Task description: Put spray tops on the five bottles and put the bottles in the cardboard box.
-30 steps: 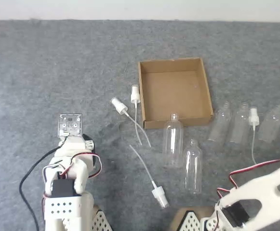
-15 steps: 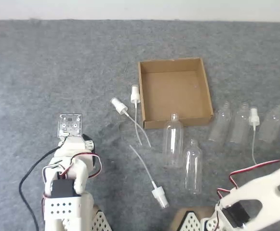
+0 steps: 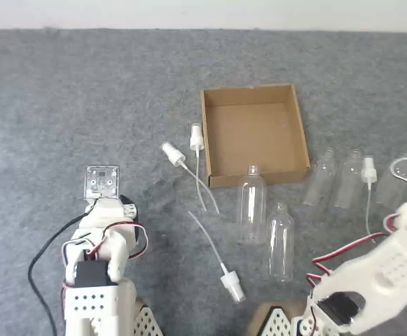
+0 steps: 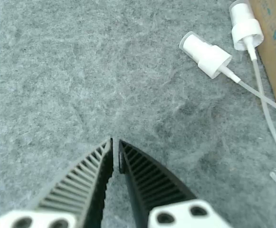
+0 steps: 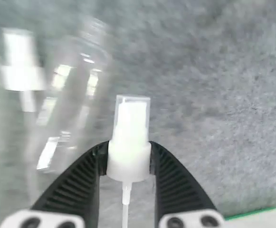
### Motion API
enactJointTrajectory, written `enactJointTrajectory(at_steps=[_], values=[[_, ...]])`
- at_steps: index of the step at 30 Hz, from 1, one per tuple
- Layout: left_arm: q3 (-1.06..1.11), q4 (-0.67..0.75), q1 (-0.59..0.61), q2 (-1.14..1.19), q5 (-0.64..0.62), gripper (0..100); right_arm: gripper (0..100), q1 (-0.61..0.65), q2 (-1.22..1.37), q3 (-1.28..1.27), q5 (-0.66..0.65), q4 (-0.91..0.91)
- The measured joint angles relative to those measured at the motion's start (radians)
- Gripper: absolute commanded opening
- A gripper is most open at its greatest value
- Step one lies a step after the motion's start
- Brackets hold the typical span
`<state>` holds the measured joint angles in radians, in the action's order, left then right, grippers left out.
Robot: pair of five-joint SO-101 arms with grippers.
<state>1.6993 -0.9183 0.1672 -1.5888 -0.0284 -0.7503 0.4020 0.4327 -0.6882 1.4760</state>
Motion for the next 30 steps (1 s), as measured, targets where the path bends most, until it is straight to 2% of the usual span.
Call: enactJointTrajectory(at_steps=[11,15,19,25,30], values=[[0.000,0.000,0.000,0.000,0.000,1,0.6,0.361,-0.316,0.000,0.219,0.267],[0.000,0.000,0.000,0.000,0.000,1,0.6,0.572,-0.466,-0.041,0.308,0.276],[0.000,0.000,0.000,0.000,0.000,1,0.9,0.853,-0.583,-0.164,0.407,0.269],[0.000,0.000,0.000,0.000,0.000,1,0.9,1.261,-0.626,-0.345,0.537,0.051],[0.000,0.000,0.000,0.000,0.000,1,0.9,1.419,-0.543,-0.413,0.629,-0.161]])
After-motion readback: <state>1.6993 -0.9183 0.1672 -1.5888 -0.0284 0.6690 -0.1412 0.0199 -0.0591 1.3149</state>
